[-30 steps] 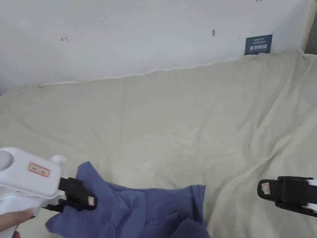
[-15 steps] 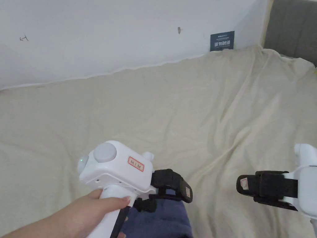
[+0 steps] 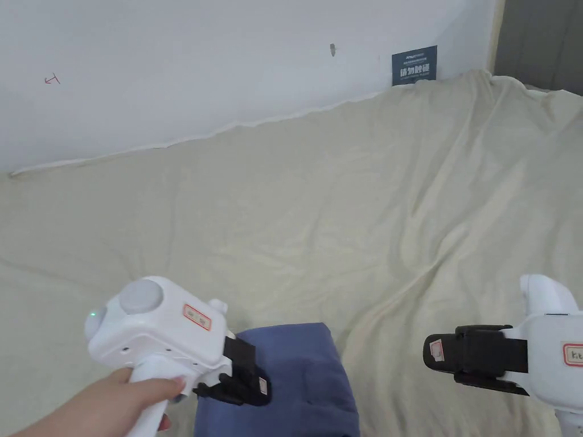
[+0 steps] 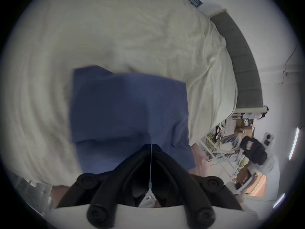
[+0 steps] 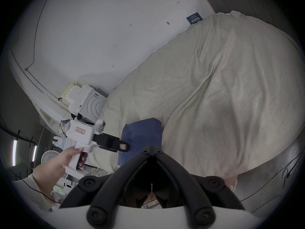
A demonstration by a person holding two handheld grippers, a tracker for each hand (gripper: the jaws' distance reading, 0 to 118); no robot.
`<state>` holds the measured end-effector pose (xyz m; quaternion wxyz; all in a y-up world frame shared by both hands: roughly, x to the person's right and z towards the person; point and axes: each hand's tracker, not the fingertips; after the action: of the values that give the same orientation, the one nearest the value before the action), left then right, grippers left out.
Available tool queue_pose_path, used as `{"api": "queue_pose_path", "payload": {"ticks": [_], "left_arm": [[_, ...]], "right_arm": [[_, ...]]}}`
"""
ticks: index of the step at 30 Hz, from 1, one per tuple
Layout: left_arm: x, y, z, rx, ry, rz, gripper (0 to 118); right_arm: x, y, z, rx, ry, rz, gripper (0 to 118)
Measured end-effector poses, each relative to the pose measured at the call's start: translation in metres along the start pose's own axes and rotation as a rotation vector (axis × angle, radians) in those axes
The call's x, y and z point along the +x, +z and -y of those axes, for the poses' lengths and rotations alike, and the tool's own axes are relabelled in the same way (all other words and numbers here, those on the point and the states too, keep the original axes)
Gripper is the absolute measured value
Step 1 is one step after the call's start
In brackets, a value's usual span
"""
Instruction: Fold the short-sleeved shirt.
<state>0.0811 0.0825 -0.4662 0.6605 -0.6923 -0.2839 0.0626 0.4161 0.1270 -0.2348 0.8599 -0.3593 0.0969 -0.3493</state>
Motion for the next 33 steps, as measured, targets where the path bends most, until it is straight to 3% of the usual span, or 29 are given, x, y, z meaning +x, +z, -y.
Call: {"api": "queue_pose_path", "payload": {"ticks": [3, 5, 8, 13, 16, 19, 21, 25, 28, 31, 32, 33], "left_arm": [[0.031, -0.051, -0.003, -0.070, -0.062, 0.004, 2], [0.059, -0.083, -0.005, -0.070, -0.179, -0.057, 2], [0.095, -0.094, -0.002, -0.057, -0.244, -0.030, 2], [0.100, -0.057, 0.012, -0.040, -0.201, 0.352, 2], [0.091, -0.005, 0.030, 0.141, -0.237, 0.361, 2], [0.050, 0.059, 0.060, 0.375, -0.183, 0.378, 2], [0.026, 0.098, 0.088, 0.604, -0.208, 0.253, 2], [0.002, 0.151, 0.150, 1.040, -0.233, -0.054, 2], [0.004, 0.173, 0.194, 1.295, -0.290, -0.261, 2], [0.004, 0.173, 0.236, 1.551, -0.413, -0.421, 1], [0.000, 0.168, 0.244, 1.633, -0.433, -0.468, 1], [-0.001, 0.163, 0.249, 1.652, -0.396, -0.529, 1]], "right_arm": [[0.001, 0.006, 0.000, 0.005, -0.007, 0.004, 0], [0.003, 0.009, 0.000, 0.012, -0.024, 0.001, 0], [0.001, 0.013, -0.001, 0.024, -0.040, -0.004, 0], [-0.005, 0.017, -0.004, 0.033, -0.033, 0.008, 0], [-0.010, 0.021, -0.006, 0.041, -0.045, -0.004, 0], [-0.022, 0.029, -0.009, 0.070, -0.049, -0.028, 0], [-0.033, 0.035, -0.009, 0.123, -0.020, -0.039, 0], [-0.069, 0.046, -0.001, 0.290, 0.146, 0.036, 0], [-0.106, 0.055, 0.019, 0.506, 0.345, 0.123, 0], [-0.131, 0.051, 0.055, 0.837, 0.649, 0.354, 0], [-0.132, 0.043, 0.069, 0.971, 0.728, 0.444, 0], [-0.128, 0.033, 0.079, 1.051, 0.750, 0.514, 0]]}}
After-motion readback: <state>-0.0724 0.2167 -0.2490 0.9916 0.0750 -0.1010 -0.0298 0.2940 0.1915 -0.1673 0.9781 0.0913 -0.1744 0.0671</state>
